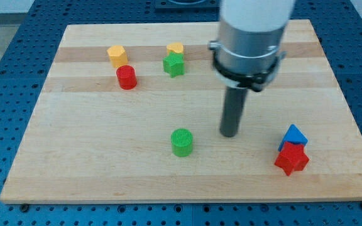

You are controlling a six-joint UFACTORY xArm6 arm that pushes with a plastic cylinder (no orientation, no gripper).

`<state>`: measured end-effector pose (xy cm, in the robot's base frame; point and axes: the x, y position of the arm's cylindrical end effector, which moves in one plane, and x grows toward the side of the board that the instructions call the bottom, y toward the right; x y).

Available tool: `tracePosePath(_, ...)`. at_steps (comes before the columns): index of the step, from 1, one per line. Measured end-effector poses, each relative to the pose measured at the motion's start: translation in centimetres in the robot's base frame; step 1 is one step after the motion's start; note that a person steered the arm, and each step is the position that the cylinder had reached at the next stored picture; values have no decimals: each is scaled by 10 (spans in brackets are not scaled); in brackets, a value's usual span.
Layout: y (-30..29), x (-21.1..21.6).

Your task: Move the green circle right side of the board

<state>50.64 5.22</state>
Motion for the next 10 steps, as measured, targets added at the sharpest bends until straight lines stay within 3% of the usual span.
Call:
tracePosePath(3,-100,-4)
tracePosePath(10,-68,75)
